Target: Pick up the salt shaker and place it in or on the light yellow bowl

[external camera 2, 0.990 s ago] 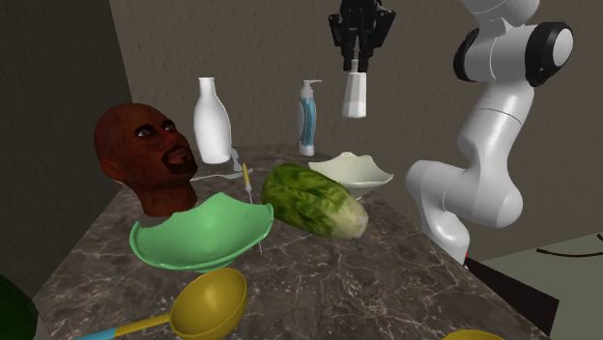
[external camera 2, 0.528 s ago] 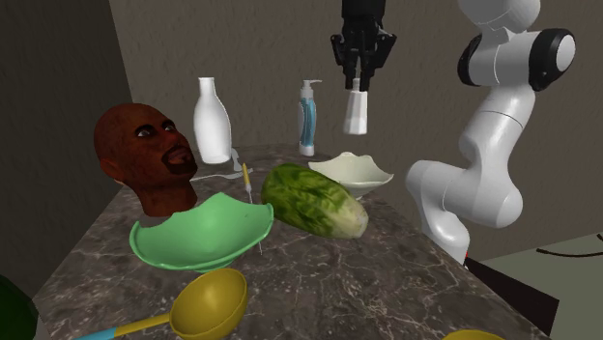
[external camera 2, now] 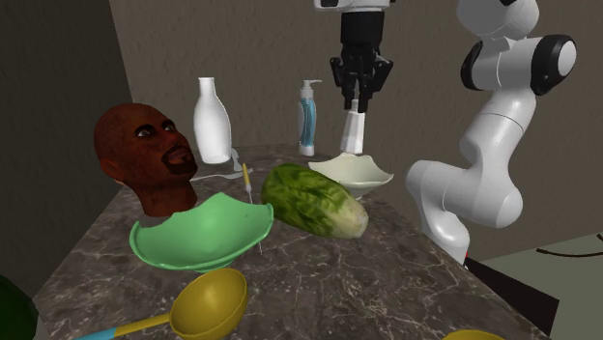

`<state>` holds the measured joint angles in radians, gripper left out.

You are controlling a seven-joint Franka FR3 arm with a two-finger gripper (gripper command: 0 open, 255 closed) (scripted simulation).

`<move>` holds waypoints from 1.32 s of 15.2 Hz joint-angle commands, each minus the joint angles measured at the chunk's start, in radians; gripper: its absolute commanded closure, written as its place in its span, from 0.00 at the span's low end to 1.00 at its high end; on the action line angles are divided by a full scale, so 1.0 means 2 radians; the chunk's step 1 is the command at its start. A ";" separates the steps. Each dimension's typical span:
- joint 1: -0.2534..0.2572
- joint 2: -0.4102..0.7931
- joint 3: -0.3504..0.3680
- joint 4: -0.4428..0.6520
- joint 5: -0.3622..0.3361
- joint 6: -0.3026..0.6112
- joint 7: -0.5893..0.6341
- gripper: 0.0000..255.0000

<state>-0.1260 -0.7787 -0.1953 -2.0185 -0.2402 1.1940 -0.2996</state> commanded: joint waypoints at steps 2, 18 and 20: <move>-0.001 -0.011 -0.002 -0.029 -0.001 0.017 0.003 1.00; -0.002 -0.025 -0.004 -0.063 -0.004 0.038 0.007 0.00; -0.001 -0.015 -0.002 -0.040 -0.001 0.025 0.005 0.00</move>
<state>-0.1289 -0.8192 -0.2021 -2.1226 -0.2459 1.2577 -0.2884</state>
